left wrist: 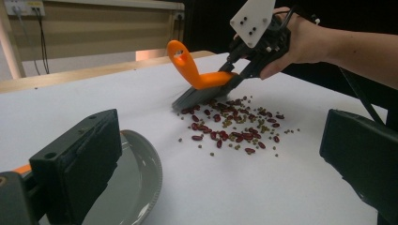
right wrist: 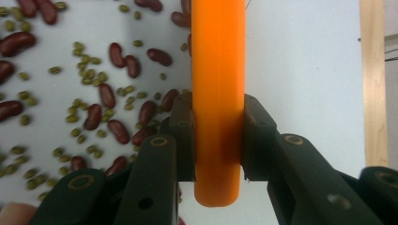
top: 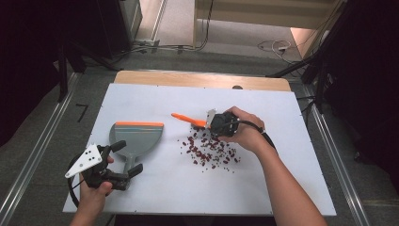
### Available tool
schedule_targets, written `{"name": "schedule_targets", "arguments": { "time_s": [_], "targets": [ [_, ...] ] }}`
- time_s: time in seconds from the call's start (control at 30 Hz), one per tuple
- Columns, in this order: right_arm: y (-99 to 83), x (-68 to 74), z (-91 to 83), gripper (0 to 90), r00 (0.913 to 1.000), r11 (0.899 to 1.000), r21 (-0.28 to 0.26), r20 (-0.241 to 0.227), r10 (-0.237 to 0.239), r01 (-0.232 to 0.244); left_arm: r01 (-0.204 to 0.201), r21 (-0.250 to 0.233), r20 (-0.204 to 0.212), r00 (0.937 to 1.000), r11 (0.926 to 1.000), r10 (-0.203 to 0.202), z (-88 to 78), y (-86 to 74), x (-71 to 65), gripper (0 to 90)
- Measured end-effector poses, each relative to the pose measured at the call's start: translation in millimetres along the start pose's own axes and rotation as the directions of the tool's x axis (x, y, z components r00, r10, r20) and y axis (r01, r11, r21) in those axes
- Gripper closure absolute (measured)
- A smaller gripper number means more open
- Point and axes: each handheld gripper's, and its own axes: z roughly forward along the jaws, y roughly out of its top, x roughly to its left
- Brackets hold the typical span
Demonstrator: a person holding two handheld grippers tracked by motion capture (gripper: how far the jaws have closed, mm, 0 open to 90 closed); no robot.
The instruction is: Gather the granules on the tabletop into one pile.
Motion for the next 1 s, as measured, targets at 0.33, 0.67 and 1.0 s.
{"name": "schedule_targets", "arguments": {
  "time_s": [0.33, 0.67, 1.0],
  "targets": [
    [-5.8, 17.3, -12.2, 68.7, 0.9983, 0.999, -0.013, -0.036, -0.045, 0.045, 0.003, 0.002, -0.003, 1.0000, 1.0000, -0.003, 0.5, -0.7, 1.5, 0.0],
    [-9.8, 29.0, -21.2, 68.7, 0.9953, 0.997, -0.023, -0.065, -0.072, 0.070, 0.001, 0.002, -0.003, 1.0000, 1.0000, -0.001, 0.7, -0.6, 1.3, 0.0],
    [-18.6, 22.7, -30.0, 68.6, 0.9966, 0.996, -0.086, -0.079, -0.021, 0.014, 0.002, 0.000, -0.010, 1.0000, 1.0000, -0.002, -1.2, -0.1, 2.3, 0.0]
  ]
}}
